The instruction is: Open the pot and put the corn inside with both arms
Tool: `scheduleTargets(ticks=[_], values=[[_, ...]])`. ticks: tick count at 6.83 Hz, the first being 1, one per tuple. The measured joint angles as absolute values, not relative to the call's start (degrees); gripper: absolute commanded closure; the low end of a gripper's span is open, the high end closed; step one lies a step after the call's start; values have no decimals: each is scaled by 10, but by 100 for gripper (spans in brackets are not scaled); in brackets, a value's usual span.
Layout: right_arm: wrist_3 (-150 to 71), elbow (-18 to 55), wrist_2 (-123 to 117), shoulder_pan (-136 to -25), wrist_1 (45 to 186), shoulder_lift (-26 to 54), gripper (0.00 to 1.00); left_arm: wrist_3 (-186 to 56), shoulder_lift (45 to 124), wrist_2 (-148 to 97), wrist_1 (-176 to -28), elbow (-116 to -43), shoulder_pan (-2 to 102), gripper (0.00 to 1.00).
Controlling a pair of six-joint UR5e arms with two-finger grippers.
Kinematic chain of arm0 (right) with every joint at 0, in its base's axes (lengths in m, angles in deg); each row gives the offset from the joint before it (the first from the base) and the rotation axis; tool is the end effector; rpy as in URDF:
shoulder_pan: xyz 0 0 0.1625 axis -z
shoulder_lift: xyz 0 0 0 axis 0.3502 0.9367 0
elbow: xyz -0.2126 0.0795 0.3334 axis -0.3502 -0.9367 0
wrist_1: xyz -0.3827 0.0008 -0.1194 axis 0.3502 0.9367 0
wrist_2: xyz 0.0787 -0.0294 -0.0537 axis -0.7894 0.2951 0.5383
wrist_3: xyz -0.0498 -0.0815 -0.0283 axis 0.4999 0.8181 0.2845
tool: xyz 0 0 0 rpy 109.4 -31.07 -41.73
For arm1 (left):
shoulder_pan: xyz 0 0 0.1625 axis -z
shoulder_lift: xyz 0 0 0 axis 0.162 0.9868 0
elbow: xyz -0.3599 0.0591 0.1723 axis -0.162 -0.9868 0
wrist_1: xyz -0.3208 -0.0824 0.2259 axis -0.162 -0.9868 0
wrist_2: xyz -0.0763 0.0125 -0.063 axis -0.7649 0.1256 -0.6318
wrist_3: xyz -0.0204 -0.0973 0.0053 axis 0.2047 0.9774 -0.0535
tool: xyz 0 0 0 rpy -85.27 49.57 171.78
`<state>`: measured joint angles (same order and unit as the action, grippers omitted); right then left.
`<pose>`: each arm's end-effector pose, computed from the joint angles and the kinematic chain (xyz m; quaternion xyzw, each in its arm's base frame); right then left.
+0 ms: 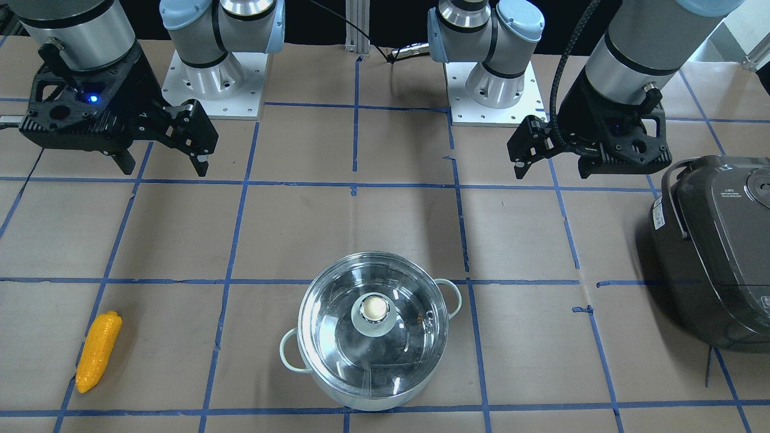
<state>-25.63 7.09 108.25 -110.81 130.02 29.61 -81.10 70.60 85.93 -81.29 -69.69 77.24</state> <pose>0.1386 -0.5171 0.5013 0.0173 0.9988 -0.0442 0.0140 -0.1024 -0.5216 0.4800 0.0168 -0.9996 -0.0209 0.0018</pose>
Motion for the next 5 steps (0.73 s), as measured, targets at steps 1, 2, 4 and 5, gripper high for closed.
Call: scheduleTargets(ticks=[1,2,4,5], values=[[-242,70,1082,-1099,1320,289,0,-808,713,859,-808,-689,774,0],[-214,71,1082,-1086,1352,268,0,-804,722,854,-798,-678,780,0],[-141,72,1080,-1052,1437,182,0,-778,782,841,-737,-647,823,0],[-126,73,1080,-1031,1465,136,3,-752,830,840,-703,-618,855,0]])
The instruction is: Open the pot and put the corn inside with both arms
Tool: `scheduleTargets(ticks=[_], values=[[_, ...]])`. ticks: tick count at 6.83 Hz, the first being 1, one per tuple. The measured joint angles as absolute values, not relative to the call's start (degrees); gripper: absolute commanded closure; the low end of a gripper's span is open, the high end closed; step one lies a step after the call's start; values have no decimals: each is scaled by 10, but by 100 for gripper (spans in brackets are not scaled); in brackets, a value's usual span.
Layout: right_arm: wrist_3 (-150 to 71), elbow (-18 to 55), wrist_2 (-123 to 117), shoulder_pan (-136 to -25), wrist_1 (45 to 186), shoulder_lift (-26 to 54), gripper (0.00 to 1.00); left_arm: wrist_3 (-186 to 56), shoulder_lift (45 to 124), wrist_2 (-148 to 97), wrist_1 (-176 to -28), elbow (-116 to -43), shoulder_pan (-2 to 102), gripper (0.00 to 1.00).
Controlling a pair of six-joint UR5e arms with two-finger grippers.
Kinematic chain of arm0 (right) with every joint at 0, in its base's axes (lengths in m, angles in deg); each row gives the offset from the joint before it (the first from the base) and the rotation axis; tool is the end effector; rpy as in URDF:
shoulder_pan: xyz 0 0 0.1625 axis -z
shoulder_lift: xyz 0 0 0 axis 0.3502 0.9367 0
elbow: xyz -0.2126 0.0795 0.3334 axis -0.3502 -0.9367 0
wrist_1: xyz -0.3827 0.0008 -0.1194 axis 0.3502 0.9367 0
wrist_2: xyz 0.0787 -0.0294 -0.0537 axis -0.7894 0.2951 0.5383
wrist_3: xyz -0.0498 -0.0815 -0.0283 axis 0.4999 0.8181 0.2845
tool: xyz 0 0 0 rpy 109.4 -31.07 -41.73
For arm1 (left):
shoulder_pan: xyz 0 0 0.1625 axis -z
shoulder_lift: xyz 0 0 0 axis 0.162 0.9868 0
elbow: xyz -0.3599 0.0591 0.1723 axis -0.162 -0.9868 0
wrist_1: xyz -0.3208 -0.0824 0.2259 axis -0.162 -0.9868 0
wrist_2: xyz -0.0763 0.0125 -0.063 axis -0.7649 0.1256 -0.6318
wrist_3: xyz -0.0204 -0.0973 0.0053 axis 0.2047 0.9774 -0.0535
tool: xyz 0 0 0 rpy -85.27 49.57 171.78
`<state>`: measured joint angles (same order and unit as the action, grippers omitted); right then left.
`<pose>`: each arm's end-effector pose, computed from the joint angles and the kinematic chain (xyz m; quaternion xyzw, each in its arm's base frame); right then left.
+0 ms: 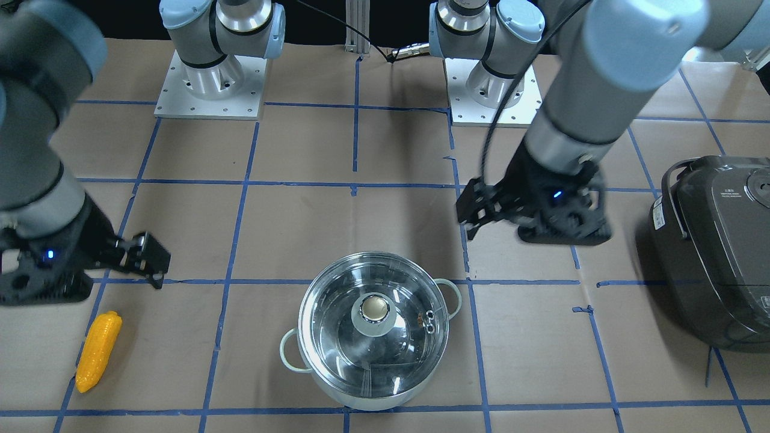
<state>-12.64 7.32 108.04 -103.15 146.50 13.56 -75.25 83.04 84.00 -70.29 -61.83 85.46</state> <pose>0.0556 -0.6329 0.3702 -0.0293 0.9984 -0.0480 0.0073 -0.1873 -0.5978 0.4429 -0.0045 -0.9992 0.0335 0.0205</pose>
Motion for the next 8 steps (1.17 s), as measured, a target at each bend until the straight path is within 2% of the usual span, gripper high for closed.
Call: scheduleTargets(ticks=[2,3,4,6,7,8], values=[[-116,74,1077,-977,1517,49,8,-710,918,832,-685,-543,903,0],[-111,74,1076,-957,1532,13,17,-695,955,827,-679,-519,926,0],[-108,74,1077,-944,1542,-11,30,-679,979,824,-671,-511,943,0],[-106,86,1080,-933,1554,-34,73,-659,996,824,-662,-512,958,0],[-105,98,1079,-932,1564,-36,87,-657,1000,824,-661,-514,962,0],[-103,106,1080,-931,1570,-36,88,-656,1004,826,-658,-520,964,29]])
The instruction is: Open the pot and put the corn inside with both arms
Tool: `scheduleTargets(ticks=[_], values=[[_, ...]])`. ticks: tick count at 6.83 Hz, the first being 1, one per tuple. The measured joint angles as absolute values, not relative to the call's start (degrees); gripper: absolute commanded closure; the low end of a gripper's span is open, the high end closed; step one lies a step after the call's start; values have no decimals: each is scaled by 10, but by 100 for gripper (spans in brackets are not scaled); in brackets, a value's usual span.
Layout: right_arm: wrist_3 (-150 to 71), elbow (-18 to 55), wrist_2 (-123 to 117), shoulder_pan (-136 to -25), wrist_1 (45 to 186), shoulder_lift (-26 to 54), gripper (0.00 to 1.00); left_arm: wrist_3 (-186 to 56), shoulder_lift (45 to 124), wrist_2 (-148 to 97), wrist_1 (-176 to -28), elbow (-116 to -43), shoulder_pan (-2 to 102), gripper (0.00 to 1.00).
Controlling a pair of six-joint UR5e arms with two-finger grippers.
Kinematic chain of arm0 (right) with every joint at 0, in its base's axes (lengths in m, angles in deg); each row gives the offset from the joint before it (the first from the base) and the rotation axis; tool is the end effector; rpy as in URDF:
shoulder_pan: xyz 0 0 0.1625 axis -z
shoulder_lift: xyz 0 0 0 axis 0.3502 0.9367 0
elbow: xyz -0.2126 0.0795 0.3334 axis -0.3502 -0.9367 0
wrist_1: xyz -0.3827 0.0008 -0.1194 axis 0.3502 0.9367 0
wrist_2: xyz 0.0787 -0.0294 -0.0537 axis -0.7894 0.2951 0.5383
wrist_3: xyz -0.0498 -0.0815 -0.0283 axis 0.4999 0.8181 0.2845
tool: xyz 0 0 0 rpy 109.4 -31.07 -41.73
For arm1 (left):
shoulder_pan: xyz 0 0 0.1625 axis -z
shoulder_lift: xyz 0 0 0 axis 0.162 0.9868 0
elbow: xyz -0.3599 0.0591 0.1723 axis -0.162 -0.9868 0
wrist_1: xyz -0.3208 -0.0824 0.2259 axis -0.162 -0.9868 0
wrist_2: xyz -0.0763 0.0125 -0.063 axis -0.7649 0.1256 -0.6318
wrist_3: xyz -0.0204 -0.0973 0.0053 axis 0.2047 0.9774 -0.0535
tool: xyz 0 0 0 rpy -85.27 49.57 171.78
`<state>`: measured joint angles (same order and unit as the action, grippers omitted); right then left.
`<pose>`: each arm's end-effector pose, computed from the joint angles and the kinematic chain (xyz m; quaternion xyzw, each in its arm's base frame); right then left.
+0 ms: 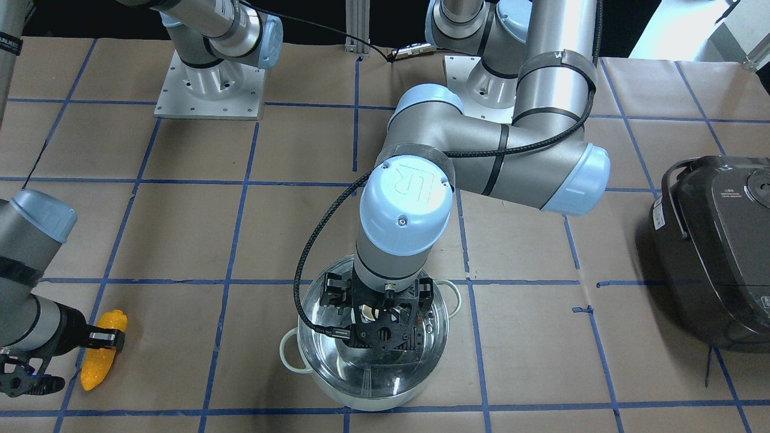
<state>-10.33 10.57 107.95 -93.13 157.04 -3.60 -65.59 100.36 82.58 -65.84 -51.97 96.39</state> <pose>-0.0662 -0.6682 0.1703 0.0393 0.9983 0.0344 0.0254 -0.3264 -0.6458 0.3334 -0.0153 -0.9994 0.0008 0.0314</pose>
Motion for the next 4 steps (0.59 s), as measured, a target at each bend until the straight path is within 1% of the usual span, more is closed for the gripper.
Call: scheduleTargets(ticks=[1,2,3,4], values=[[-101,106,1081,-931,1570,-34,88,-657,1005,827,-656,-526,965,79],[-100,99,1082,-932,1557,-22,88,-659,1004,828,-655,-529,966,93],[-101,89,1081,-935,1526,4,88,-660,1002,828,-656,-530,966,96],[-106,81,1078,-946,1492,38,88,-661,1000,829,-656,-529,966,96]])
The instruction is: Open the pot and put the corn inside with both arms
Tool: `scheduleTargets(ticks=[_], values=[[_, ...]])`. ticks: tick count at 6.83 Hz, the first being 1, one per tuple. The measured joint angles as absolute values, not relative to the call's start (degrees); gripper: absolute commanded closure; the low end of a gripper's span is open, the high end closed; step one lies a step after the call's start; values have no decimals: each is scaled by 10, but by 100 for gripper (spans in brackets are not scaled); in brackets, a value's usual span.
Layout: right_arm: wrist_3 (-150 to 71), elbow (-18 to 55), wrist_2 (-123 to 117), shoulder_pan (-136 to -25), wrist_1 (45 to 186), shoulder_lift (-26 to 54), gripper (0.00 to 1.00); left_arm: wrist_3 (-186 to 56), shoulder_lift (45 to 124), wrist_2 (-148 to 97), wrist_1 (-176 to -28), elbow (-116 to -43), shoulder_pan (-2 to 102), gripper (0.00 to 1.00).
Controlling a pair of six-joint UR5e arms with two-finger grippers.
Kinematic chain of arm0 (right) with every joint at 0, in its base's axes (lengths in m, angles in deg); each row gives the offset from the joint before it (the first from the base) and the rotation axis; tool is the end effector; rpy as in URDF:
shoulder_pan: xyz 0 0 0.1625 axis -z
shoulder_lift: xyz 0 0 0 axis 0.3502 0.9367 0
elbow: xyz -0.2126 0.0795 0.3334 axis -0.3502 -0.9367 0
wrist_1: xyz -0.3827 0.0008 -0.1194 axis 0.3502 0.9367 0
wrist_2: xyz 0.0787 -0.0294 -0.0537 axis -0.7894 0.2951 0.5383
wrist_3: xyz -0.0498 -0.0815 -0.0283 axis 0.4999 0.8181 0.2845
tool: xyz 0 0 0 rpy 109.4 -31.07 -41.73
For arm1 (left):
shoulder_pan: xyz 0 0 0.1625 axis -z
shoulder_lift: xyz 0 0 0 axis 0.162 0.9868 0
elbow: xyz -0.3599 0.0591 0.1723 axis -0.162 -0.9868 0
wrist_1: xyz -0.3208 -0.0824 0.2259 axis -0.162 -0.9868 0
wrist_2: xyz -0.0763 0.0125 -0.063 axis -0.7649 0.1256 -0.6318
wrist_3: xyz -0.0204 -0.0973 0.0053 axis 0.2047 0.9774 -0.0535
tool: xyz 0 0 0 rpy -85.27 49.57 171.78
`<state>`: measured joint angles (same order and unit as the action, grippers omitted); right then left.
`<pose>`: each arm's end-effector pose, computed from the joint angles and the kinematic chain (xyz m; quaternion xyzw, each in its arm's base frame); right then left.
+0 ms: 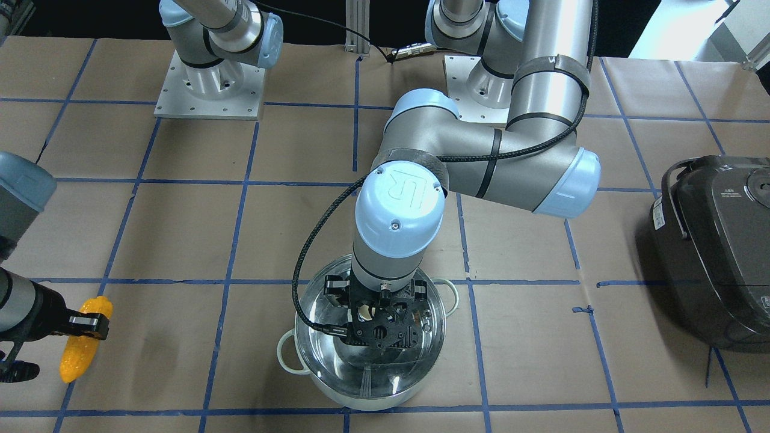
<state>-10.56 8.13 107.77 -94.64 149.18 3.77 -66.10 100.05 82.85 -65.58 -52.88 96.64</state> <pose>-0.0457 -0.6609 0.2598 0.0279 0.9992 0.0179 0.0222 -0.3279 -0.6416 0.3302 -0.0218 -0.9994 -0.0014 0.0284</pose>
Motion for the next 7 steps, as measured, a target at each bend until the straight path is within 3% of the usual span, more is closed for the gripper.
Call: scheduleTargets(ticks=[4,7], values=[[-204,46,1073,-1113,1468,98,88,-707,924,834,-702,-515,916,96],[-354,-37,1081,-1262,1511,6,90,-814,895,861,-718,-549,748,98]])
